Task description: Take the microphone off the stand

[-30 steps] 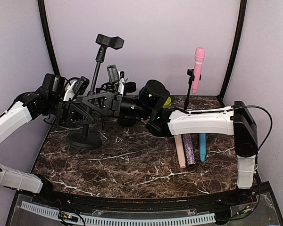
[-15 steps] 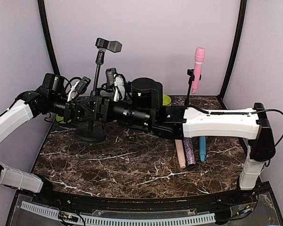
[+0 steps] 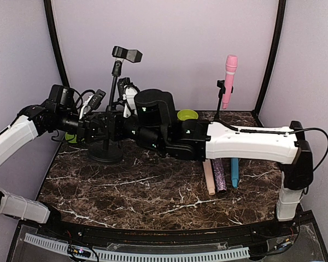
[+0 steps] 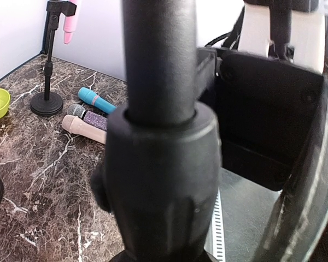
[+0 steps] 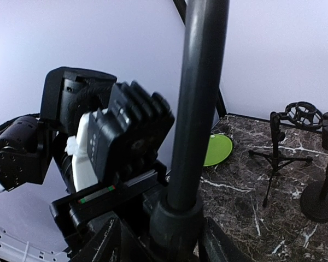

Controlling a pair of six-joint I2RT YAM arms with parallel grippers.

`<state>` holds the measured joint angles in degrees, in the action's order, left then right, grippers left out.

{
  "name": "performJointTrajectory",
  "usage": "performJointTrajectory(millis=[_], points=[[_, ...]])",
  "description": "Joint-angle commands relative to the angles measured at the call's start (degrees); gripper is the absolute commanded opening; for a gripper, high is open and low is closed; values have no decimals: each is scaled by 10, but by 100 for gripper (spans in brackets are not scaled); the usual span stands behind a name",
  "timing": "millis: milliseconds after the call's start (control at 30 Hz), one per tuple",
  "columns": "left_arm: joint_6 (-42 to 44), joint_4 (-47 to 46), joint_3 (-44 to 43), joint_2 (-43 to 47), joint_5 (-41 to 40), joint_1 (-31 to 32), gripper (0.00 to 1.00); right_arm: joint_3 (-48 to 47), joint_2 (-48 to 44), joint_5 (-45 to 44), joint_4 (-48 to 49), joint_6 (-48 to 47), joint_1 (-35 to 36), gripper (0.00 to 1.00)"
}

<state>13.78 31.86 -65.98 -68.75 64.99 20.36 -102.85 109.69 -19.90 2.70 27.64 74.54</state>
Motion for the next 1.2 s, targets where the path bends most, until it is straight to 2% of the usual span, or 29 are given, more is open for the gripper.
performJointTrajectory(millis=[0,133,400,567,667,867,1000,1167], points=[[20,-3,-16,15,7,0,0,-53,25,-47,-5,-8,0,44],[20,-6,-9,20,-1,0,0,-103,55,-51,-63,3,-6,35],[6,-28,-3,22,-14,0,0,-62,40,-35,-58,31,-17,32],[8,-27,-5,22,-16,0,0,-9,11,5,-6,59,-28,12],[7,-26,-4,24,-13,0,0,34,-11,47,66,64,-35,0],[-3,-27,-3,25,15,-1,0,147,-55,208,274,88,-56,0],[-15,-28,-6,24,44,-1,0,211,-68,339,451,126,-69,0],[-42,-31,-6,21,98,-1,0,223,-51,447,597,191,-84,0]])
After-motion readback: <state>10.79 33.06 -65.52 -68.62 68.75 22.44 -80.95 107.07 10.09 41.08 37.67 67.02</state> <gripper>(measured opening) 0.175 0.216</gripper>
